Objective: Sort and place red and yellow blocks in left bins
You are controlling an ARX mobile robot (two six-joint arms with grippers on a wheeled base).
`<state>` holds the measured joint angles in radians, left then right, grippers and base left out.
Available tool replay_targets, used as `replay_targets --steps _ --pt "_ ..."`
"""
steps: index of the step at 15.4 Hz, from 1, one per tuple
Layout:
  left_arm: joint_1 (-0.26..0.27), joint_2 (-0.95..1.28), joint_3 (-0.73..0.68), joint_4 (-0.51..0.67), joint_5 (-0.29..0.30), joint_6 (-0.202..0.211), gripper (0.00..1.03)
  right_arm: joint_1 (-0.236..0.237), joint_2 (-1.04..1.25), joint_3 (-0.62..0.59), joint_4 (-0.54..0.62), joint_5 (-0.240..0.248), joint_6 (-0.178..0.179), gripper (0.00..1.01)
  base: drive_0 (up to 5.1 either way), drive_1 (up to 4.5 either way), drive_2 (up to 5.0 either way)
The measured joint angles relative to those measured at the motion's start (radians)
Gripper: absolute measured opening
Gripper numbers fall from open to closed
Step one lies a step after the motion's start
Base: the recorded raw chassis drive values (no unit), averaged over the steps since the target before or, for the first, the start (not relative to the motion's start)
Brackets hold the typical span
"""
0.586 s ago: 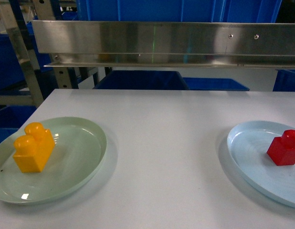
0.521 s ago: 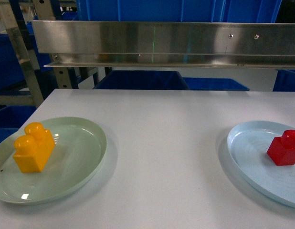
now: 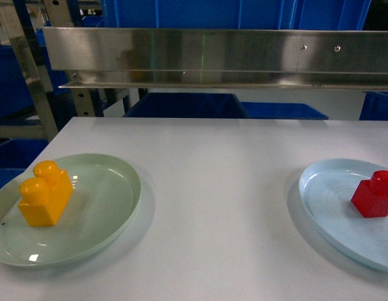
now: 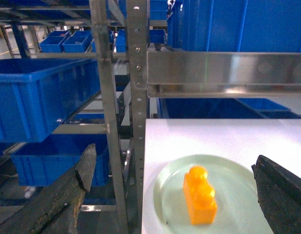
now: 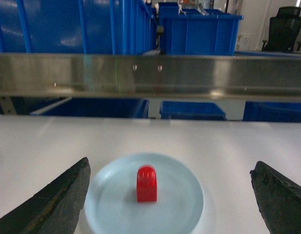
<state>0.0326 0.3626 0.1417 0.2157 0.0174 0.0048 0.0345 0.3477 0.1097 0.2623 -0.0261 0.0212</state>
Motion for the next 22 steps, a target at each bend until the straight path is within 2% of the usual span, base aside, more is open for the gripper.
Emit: replay_targets --steps 3,5,6,7,8,9,12,13,15,16,18,20,22 --pt "-0.004 0.15 0.093 0.031 0.031 -0.005 0.98 -0.015 0.17 0.085 0.114 0.0 0.016 0.98 0.0 0.0 0.0" --pt "-0.004 0.304 0.193 0.049 0.062 -0.011 0.98 -0.015 0.348 0.187 0.228 -0.006 0.024 0.98 0.0 0.0 0.0" --pt "-0.005 0.528 0.333 0.034 0.098 -0.021 0.98 0.005 0.598 0.351 0.293 -0.023 0.035 0.98 0.0 0.0 0.0" --pt "-0.011 0.905 0.553 -0.003 0.113 -0.041 0.98 0.03 1.014 0.573 0.275 -0.063 0.03 0.98 0.0 0.0 0.0" --pt "-0.002 1.084 0.525 0.168 0.044 -0.024 0.98 0.013 1.301 0.589 0.28 -0.056 0.027 0.98 0.0 0.0 0.0" --pt "-0.005 1.005 0.548 0.207 0.052 -0.023 0.98 0.007 1.253 0.605 0.312 -0.058 0.027 0.98 0.0 0.0 0.0" --pt "-0.005 1.025 0.536 0.19 0.053 -0.023 0.98 0.006 1.262 0.605 0.3 -0.056 0.027 0.98 0.0 0.0 0.0" --pt "-0.005 1.025 0.536 0.195 0.053 -0.023 0.98 0.012 1.273 0.596 0.343 -0.048 0.02 0.98 0.0 0.0 0.0" --pt "-0.005 1.024 0.536 0.195 0.053 -0.024 0.98 0.014 1.299 0.558 0.387 -0.013 -0.015 0.98 0.0 0.0 0.0" --pt "-0.005 1.024 0.536 0.195 0.053 -0.023 0.98 0.024 1.328 0.556 0.446 0.044 -0.062 0.98 0.0 0.0 0.0" --pt "-0.005 1.024 0.536 0.195 0.053 -0.023 0.98 0.024 1.376 0.572 0.414 0.03 -0.086 0.98 0.0 0.0 0.0" --pt "-0.005 1.024 0.536 0.195 0.053 -0.023 0.98 0.026 1.413 0.573 0.355 -0.029 -0.085 0.98 0.0 0.0 0.0" --pt "-0.005 1.024 0.536 0.195 0.053 -0.023 0.98 0.039 1.413 0.576 0.352 -0.042 -0.084 0.98 0.0 0.0 0.0"
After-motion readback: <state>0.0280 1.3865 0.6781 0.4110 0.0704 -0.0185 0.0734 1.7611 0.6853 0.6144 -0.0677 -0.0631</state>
